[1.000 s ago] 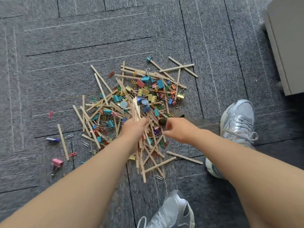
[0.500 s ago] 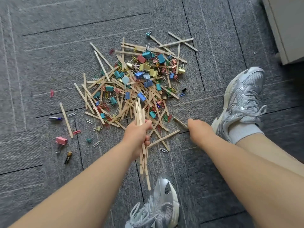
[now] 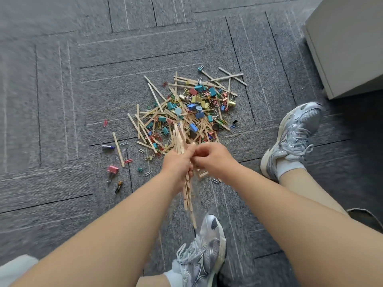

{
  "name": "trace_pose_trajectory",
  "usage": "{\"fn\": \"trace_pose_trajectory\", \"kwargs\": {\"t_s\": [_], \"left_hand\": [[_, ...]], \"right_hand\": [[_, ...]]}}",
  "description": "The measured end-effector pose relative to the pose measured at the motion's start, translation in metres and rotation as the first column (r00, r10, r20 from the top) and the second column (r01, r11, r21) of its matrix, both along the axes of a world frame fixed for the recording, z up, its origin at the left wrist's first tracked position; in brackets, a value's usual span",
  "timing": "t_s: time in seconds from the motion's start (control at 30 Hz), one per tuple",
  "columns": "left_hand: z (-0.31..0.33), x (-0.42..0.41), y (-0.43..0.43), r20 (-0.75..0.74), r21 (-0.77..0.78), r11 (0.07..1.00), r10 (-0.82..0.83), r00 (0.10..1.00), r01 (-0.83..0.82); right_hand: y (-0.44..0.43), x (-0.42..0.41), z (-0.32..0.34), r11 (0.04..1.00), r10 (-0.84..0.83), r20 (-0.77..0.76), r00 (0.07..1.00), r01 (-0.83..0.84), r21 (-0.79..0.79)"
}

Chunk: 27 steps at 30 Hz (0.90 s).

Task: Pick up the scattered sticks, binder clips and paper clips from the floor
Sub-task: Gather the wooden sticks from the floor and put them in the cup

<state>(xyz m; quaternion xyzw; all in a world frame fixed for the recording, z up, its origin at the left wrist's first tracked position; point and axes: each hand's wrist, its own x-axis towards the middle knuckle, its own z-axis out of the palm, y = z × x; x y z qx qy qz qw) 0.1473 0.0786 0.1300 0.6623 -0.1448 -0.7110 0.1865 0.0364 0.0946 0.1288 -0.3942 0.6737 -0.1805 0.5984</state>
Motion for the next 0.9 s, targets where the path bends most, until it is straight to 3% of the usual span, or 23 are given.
{"fn": "trace_pose_trajectory", "kwargs": {"t_s": [0.1, 0.23, 0.27, 0.33, 0.4, 0.53, 0.63, 0.77, 0.9], "left_hand": [[0.023, 0.015, 0.008, 0.066, -0.074, 0.997, 0.023, 0.998, -0.018], [0.042, 0.033, 0.028, 0.076, -0.129, 0.989, 0.084, 0.994, -0.074], [0.041, 0.037, 0.034, 0.069, -0.121, 0.990, 0.082, 0.994, -0.073], [0.028, 0.044, 0.043, 0.061, -0.114, 0.992, 0.061, 0.996, -0.054], [0.005, 0.047, 0.049, 0.078, -0.089, 0.995, 0.041, 0.996, -0.034], [-0.053, 0.052, 0.049, 0.182, -0.073, 0.996, 0.067, 0.981, -0.055], [-0.089, 0.043, 0.052, 0.217, -0.021, 0.999, 0.044, 0.975, -0.040], [-0.126, 0.021, 0.055, 0.301, 0.007, 0.999, -0.048, 0.953, 0.049], [-0.143, 0.004, 0.054, 0.299, 0.038, 0.994, -0.108, 0.948, 0.101]], "right_hand": [[0.014, 0.003, 0.029, 0.996, -0.092, 0.013, 0.996, 0.092, 0.017], [0.041, -0.001, 0.047, 0.999, 0.024, -0.321, 0.947, -0.036, -0.031], [0.044, -0.006, 0.045, 0.990, 0.128, -0.443, 0.887, -0.143, 0.000], [0.037, -0.020, 0.035, 0.916, 0.372, -0.642, 0.671, -0.377, 0.137], [0.025, -0.037, 0.021, 0.890, 0.406, -0.731, 0.549, -0.421, 0.178], [0.028, -0.042, -0.044, 0.927, 0.353, -0.670, 0.653, -0.341, 0.157], [0.074, -0.034, -0.102, 0.898, 0.397, -0.680, 0.617, -0.414, 0.149], [0.089, -0.028, -0.140, 0.850, 0.396, -0.684, 0.612, -0.526, 0.022], [0.060, -0.041, -0.152, 0.873, 0.406, -0.703, 0.584, -0.476, 0.108]]}}
